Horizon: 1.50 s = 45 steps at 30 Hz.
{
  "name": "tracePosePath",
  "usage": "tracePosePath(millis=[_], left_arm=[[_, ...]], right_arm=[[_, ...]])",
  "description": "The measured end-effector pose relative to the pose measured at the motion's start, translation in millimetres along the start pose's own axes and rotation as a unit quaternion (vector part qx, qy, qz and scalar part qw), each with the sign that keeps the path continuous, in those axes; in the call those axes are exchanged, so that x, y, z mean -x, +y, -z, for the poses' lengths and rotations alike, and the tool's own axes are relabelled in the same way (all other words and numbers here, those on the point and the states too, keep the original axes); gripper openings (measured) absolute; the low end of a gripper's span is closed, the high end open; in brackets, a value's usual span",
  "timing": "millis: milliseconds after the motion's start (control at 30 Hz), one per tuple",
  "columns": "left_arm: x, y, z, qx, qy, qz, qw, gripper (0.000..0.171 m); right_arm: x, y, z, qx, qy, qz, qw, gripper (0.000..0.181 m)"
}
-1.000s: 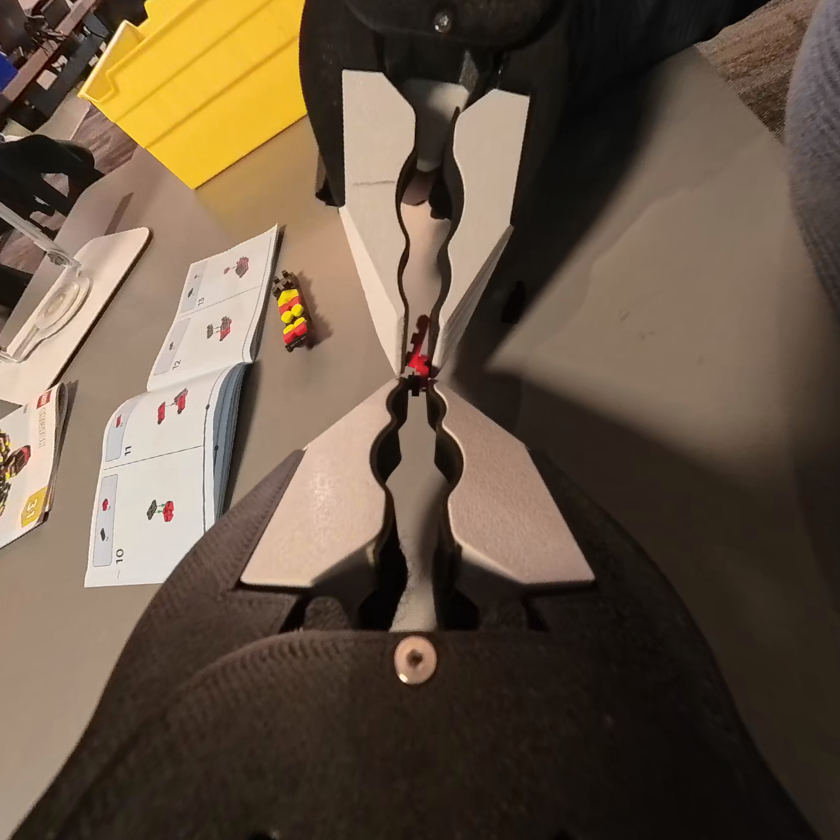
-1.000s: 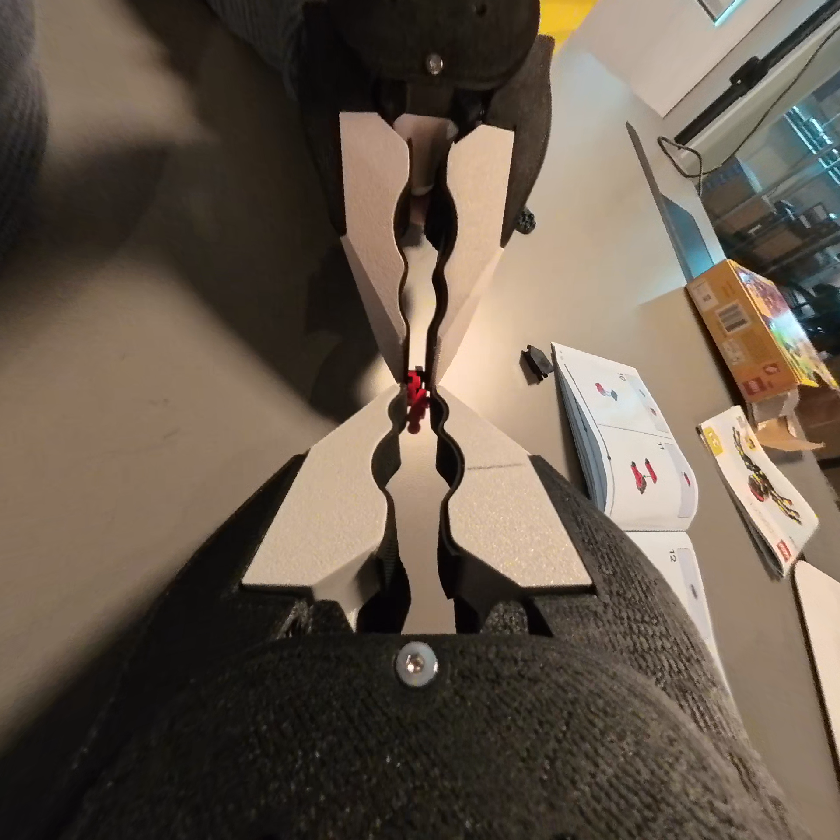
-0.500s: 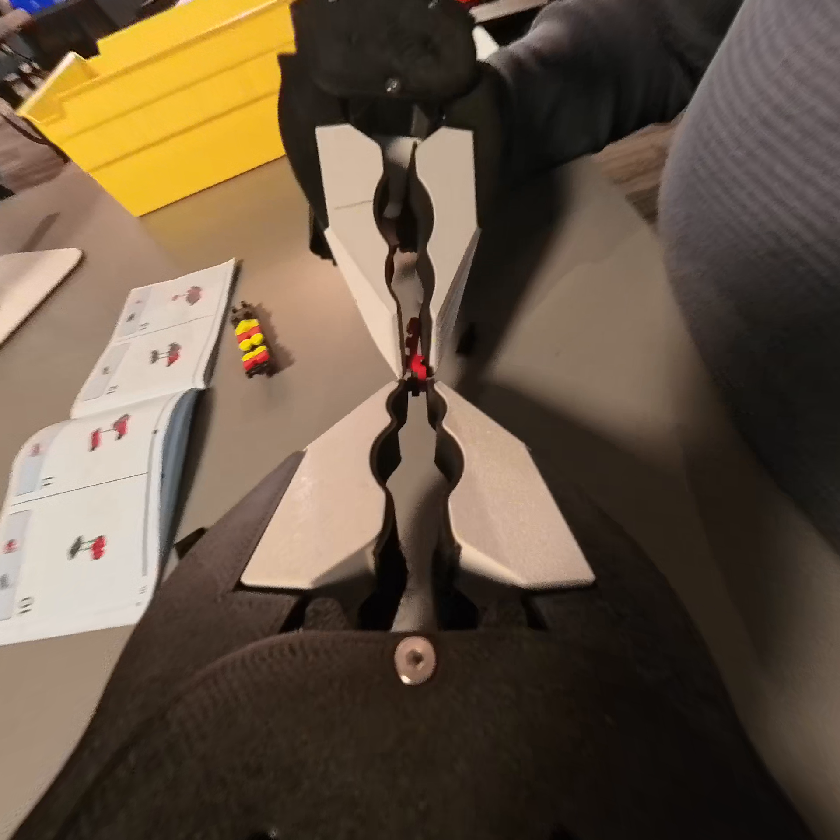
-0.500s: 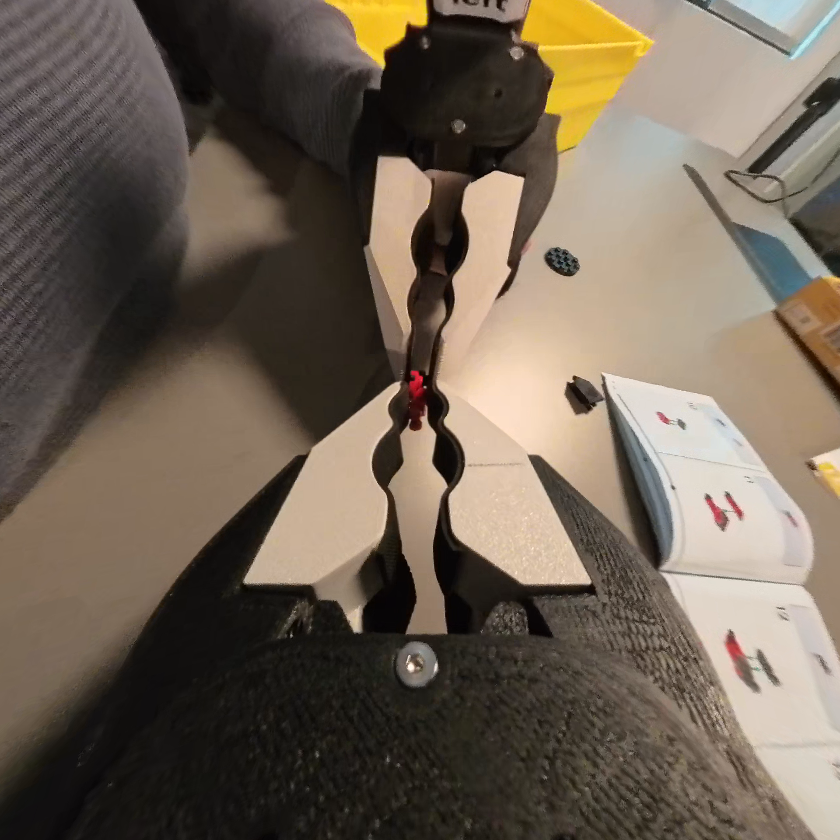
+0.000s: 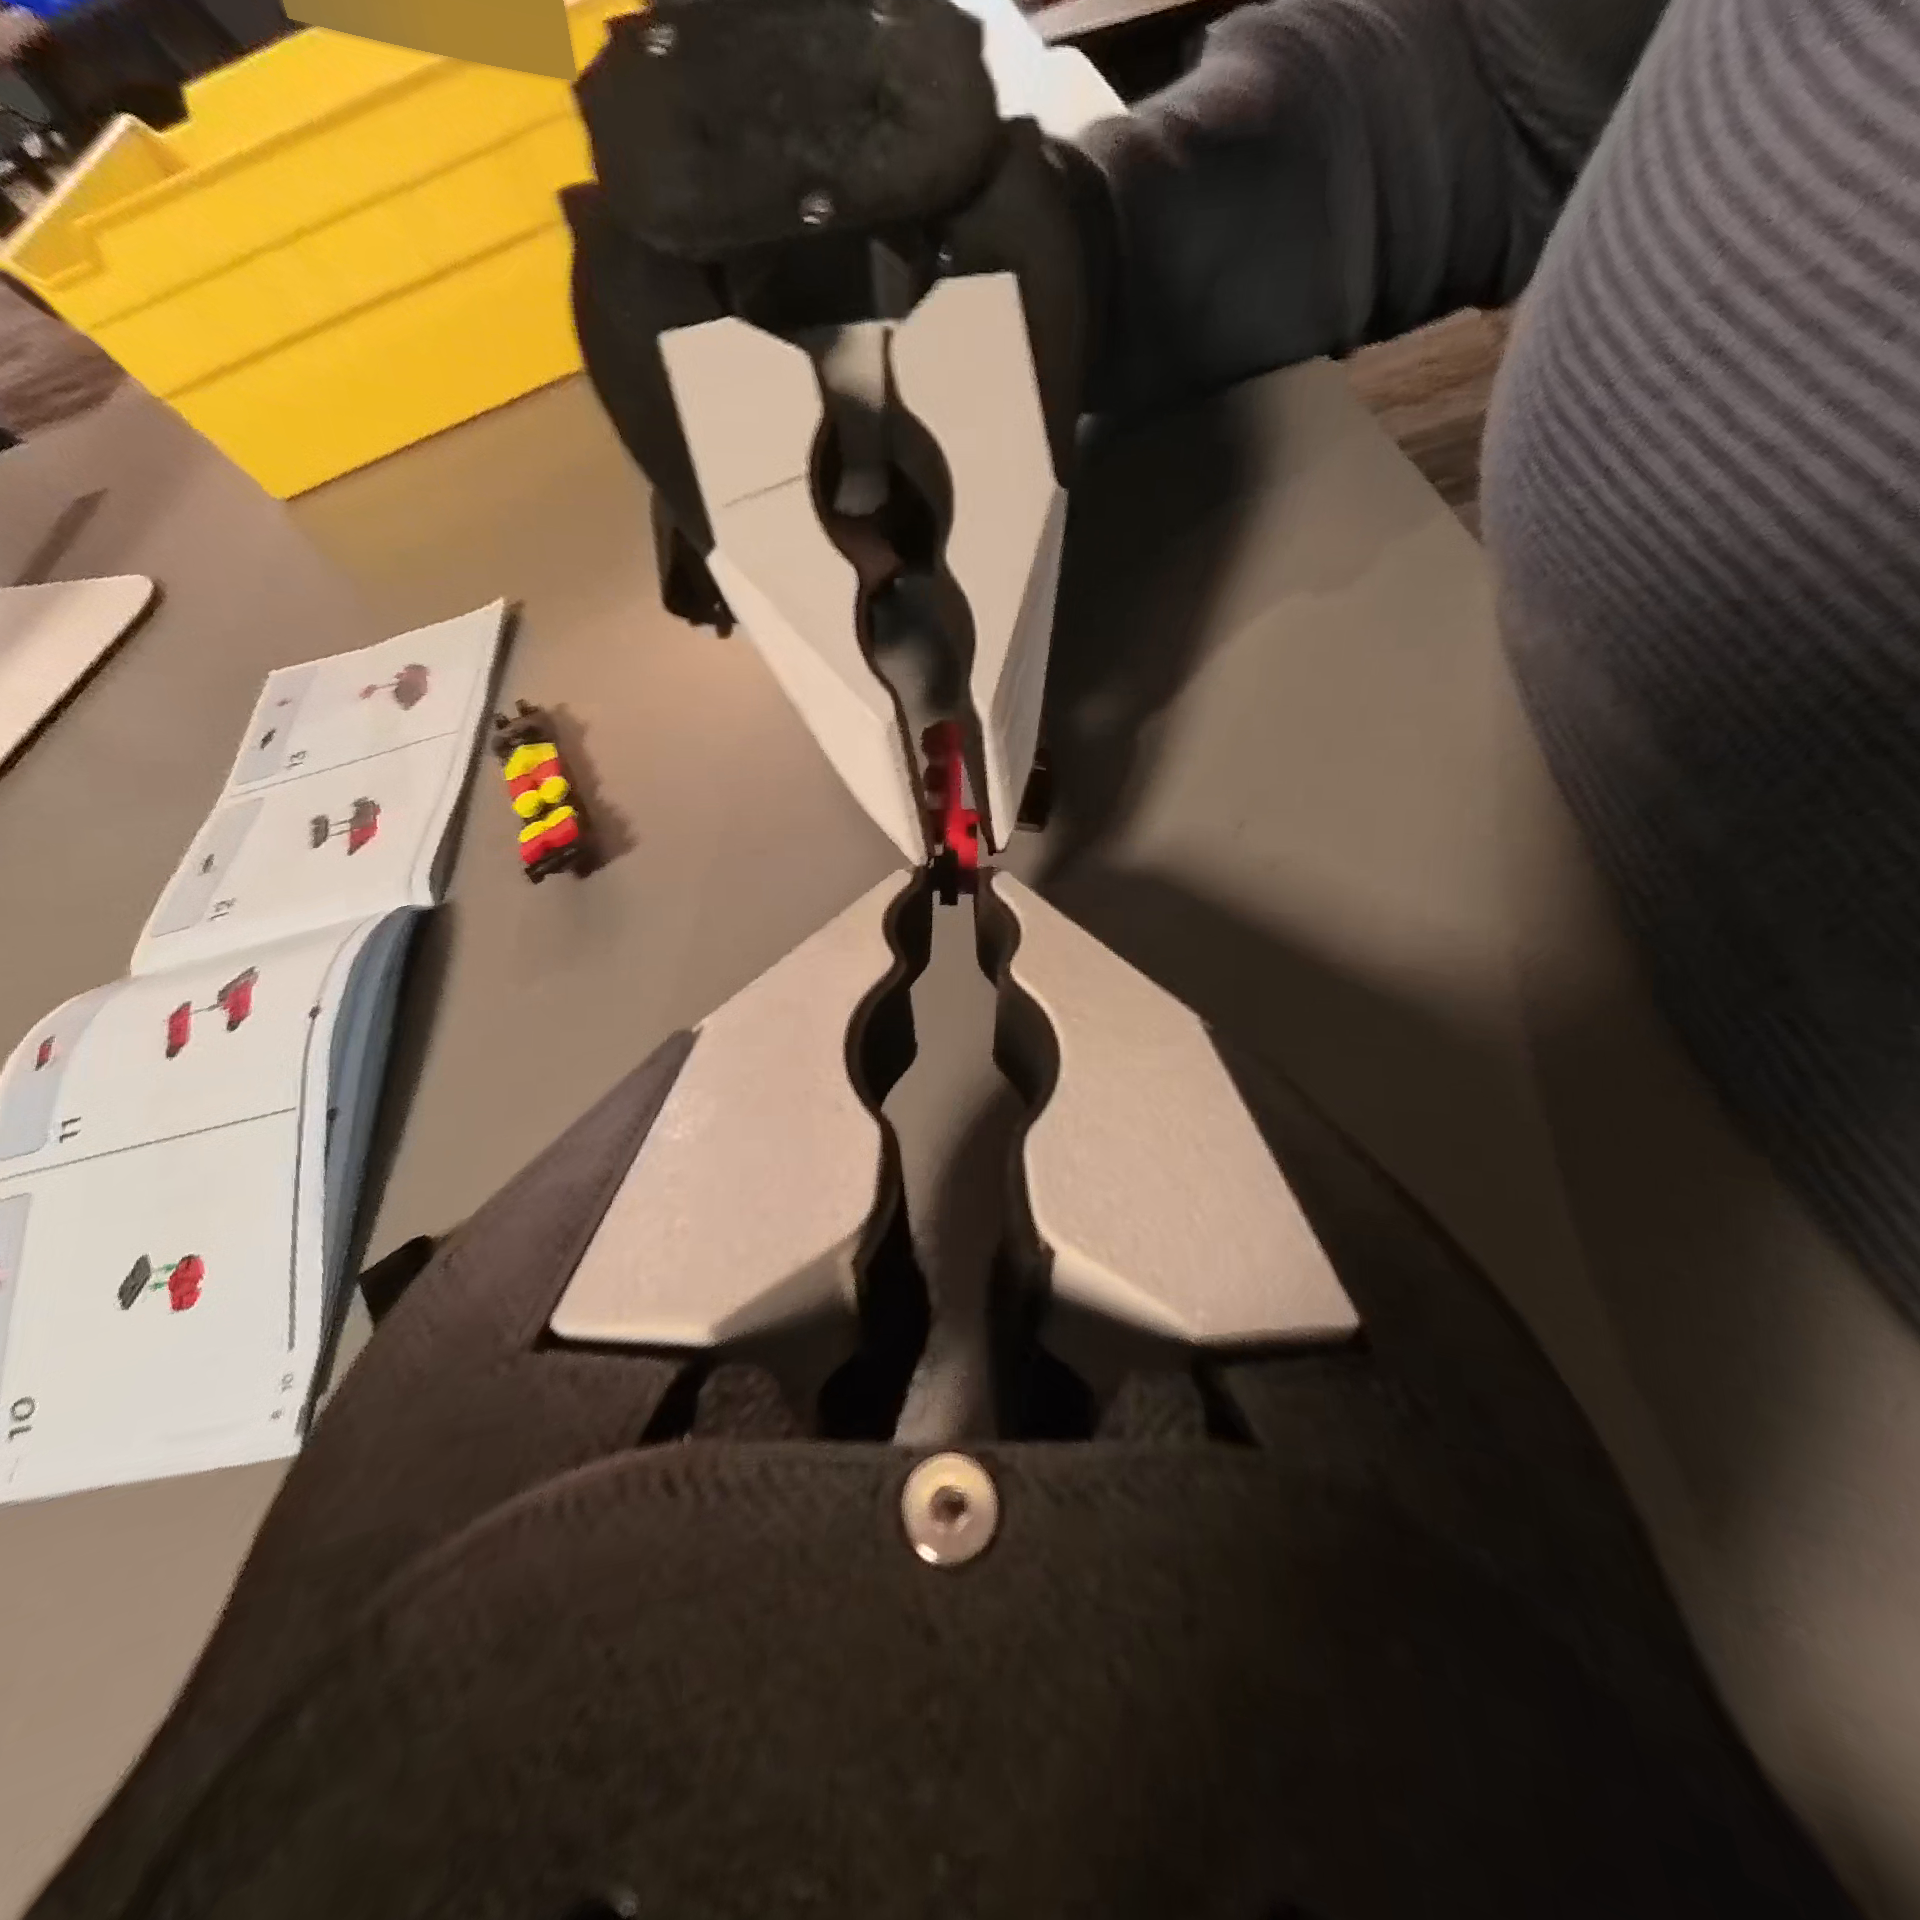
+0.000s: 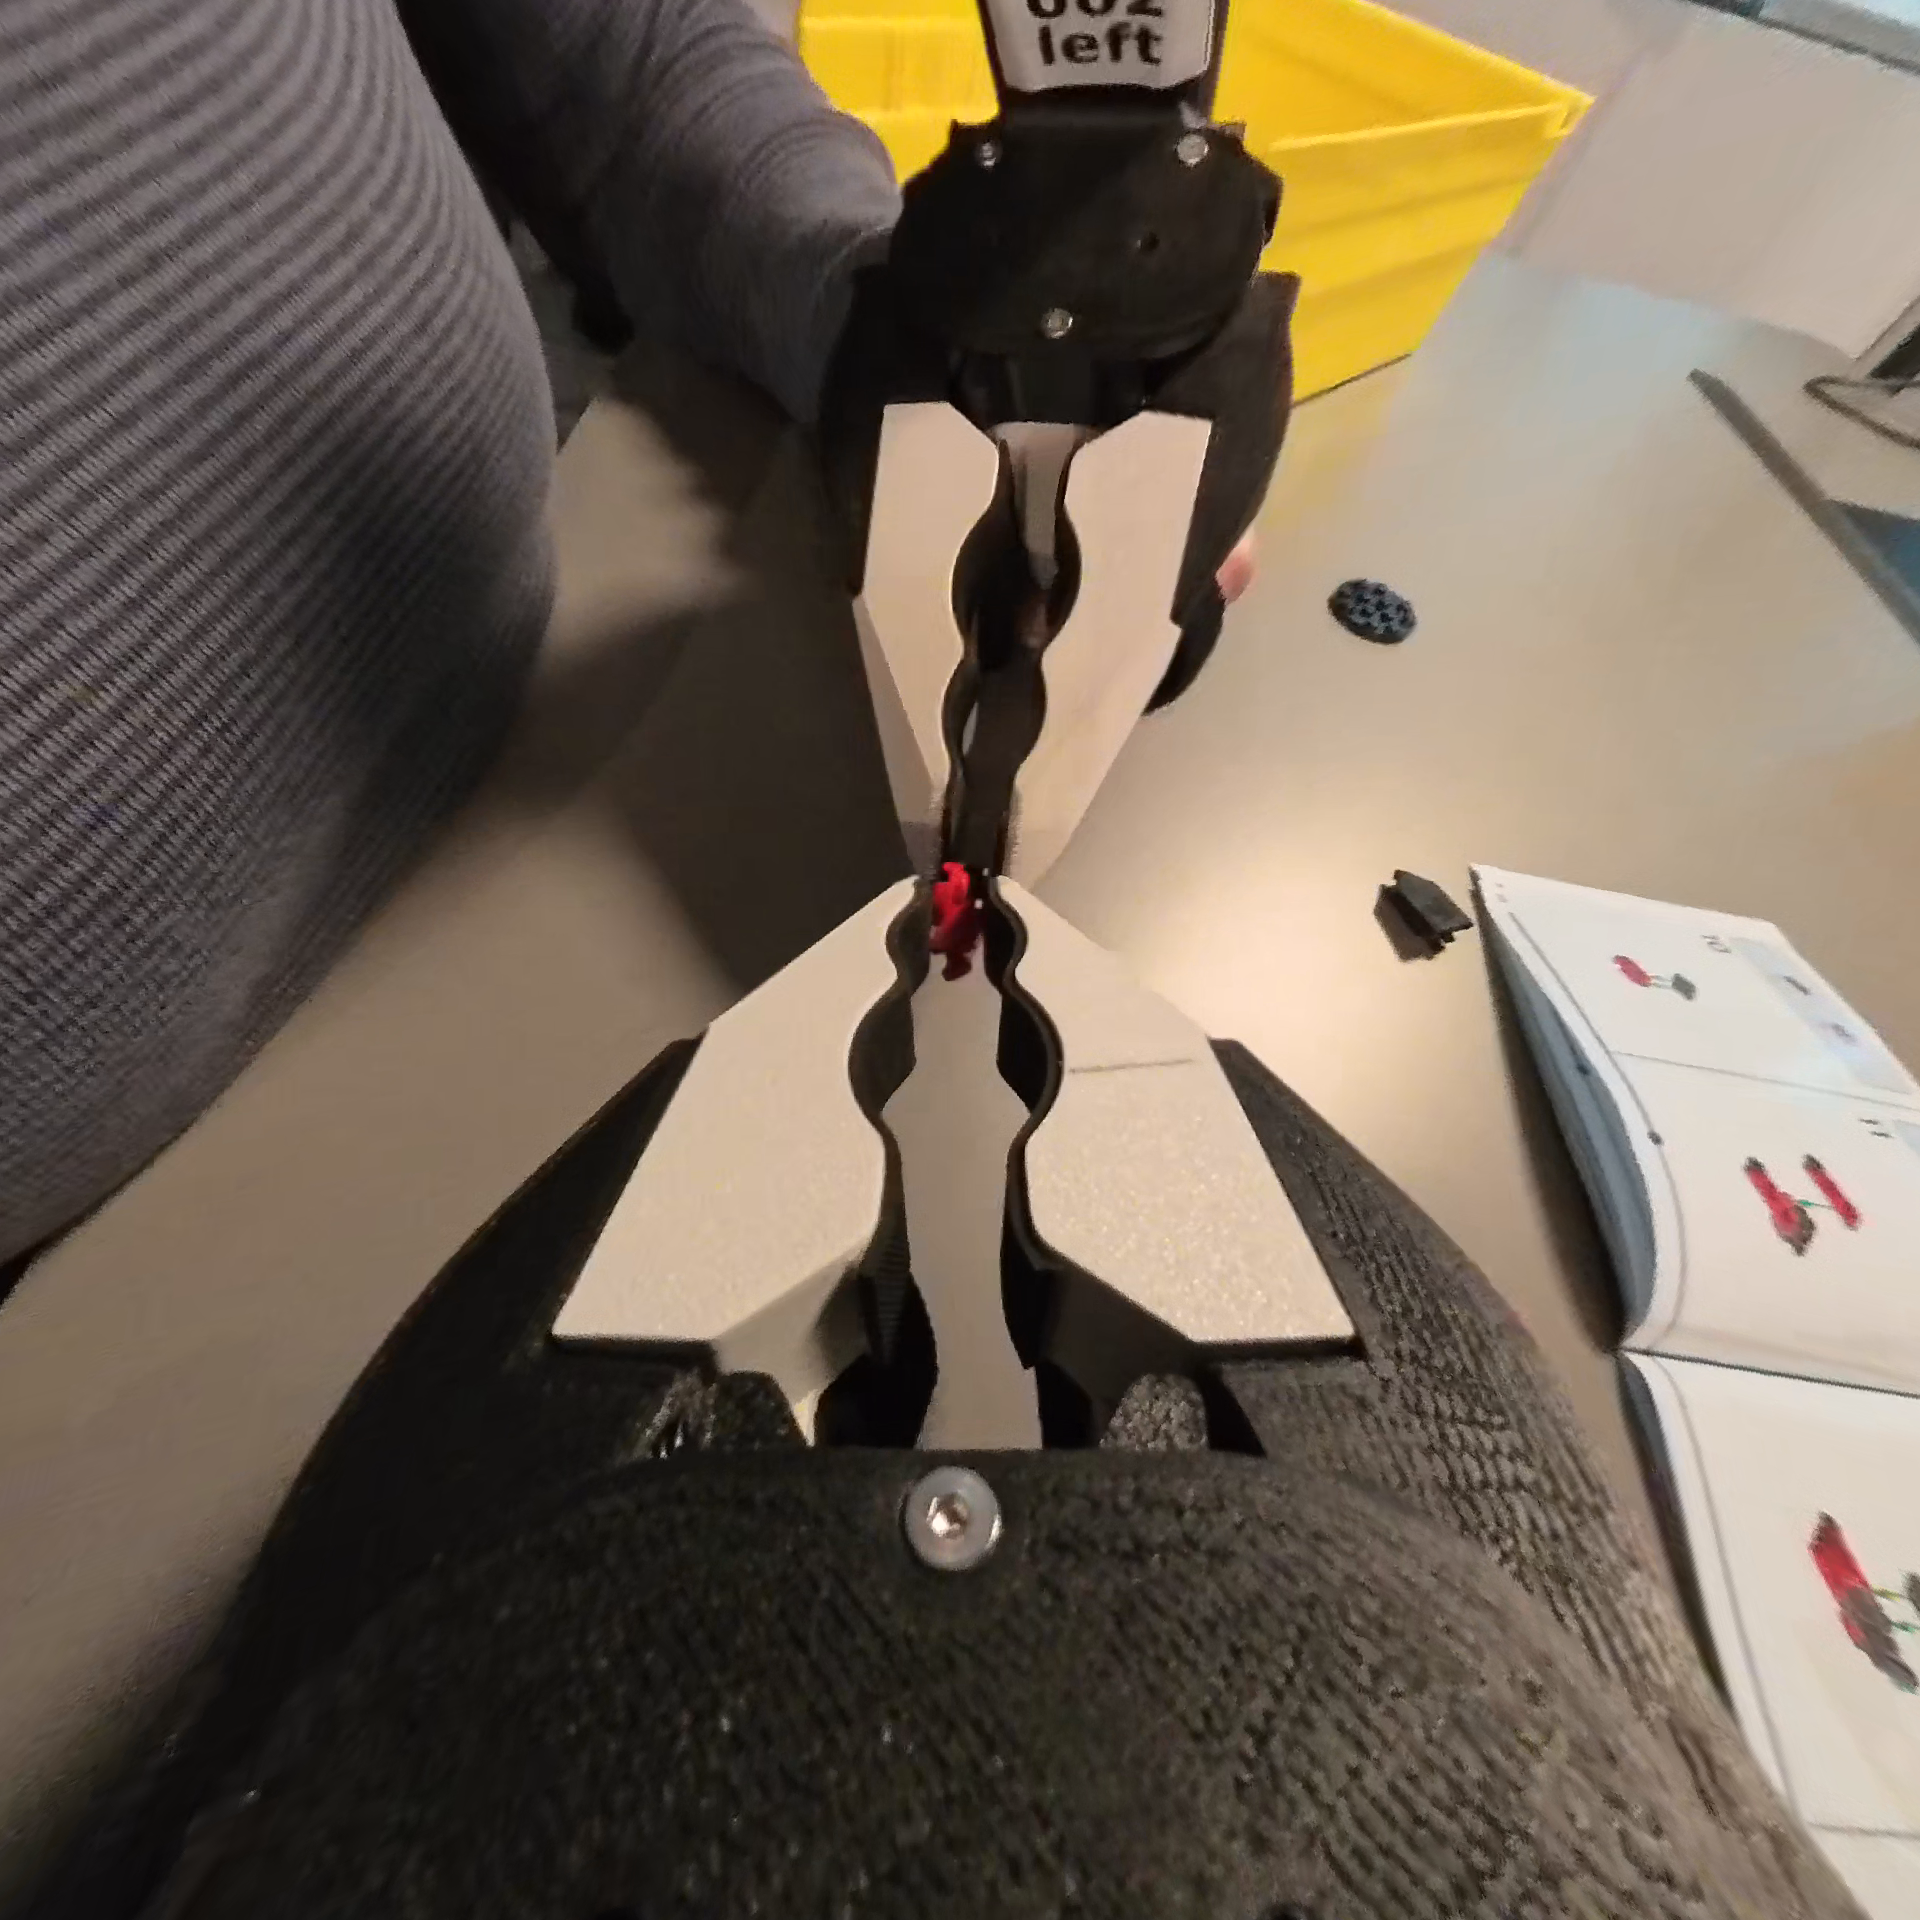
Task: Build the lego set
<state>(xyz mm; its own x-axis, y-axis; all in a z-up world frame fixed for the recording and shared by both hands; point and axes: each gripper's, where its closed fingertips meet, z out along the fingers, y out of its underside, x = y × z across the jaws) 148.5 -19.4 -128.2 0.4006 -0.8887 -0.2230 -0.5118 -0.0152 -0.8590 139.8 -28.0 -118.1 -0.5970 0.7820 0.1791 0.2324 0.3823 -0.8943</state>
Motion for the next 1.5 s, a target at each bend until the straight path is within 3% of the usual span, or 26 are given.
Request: tracePosePath(millis=[467,567,700,867,1033,1167,1267,1367,1433,1500], left_arm=[[7,-1,3,-0.008,-0.032,-0.013,0.999,0.008],[13,5,4,0.009,-0.058,-0.036,0.998,0.008],[19,16,2,0.047,-0.078,-0.051,0.995,0.008],[16,22,-2,0.069,-0.079,-0.064,0.992,0.008],[17,24,-3,0.078,-0.079,-0.062,0.992,0.008],[16,27,-4,0.087,-0.079,-0.066,0.991,0.008],[15,28,-5,0.090,-0.075,-0.066,0.991,0.008],[15,28,-5,0.091,-0.073,-0.064,0.991,0.008],[15,28,-5,0.092,-0.073,-0.065,0.991,0.008],[14,29,-6,0.095,-0.072,-0.066,0.991,0.008]], right_arm=[[-7,1,2,0.016,0.036,0.030,0.999,0.004],[-11,13,7,0.049,0.044,0.033,0.997,0.015],[-12,37,26,0.110,0.019,-0.026,0.993,0.022],[-11,58,52,0.133,0.028,-0.127,0.983,0.025],[-2,69,52,0.145,0.041,-0.198,0.969,0.025],[0,67,47,0.145,0.076,-0.208,0.964,0.019],[-3,68,46,0.178,0.114,-0.163,0.964,0.006],[-10,65,47,0.232,0.154,-0.035,0.960,0.006],[-17,66,51,0.294,0.182,0.095,0.933,0.006],[-21,71,56,0.359,0.185,0.229,0.885,0.006]])
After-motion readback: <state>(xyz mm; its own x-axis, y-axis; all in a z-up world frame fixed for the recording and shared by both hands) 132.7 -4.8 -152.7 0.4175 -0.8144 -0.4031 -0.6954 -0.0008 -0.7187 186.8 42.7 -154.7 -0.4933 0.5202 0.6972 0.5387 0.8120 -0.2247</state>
